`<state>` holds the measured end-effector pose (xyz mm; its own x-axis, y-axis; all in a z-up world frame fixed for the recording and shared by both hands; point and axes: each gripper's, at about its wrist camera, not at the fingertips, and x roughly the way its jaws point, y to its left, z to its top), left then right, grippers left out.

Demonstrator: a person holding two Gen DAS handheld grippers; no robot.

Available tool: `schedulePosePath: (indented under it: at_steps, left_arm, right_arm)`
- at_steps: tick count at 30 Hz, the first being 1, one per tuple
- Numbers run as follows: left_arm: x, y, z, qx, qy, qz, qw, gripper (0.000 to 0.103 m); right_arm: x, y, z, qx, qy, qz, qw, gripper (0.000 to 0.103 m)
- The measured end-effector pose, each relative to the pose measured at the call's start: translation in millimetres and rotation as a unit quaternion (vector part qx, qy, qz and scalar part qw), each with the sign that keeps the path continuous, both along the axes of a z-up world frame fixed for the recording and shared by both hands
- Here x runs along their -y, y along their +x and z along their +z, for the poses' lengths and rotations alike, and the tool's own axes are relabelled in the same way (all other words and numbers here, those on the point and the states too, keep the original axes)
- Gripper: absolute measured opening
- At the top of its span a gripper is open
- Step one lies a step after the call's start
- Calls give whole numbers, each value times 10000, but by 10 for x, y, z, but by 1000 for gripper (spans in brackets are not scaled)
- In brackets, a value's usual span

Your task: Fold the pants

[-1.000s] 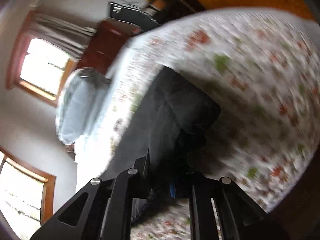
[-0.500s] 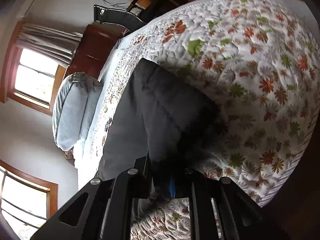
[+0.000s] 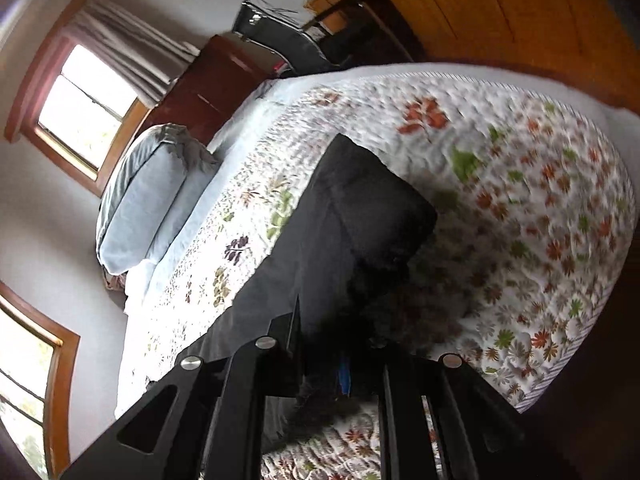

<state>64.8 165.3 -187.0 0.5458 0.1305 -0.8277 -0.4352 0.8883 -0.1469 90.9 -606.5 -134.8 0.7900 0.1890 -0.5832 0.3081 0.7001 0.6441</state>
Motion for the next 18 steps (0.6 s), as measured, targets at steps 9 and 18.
schedulePosePath:
  at_steps: [9, 18]
  left_arm:
    - [-1, 14, -4, -9, 1, -16, 10000, 100]
    - [3, 13, -9, -2, -5, -17, 10000, 100]
  right_arm:
    - [-304, 27, 371, 236, -577, 279, 9977, 13]
    - [-759, 73, 805, 642, -1046, 784, 9893, 13]
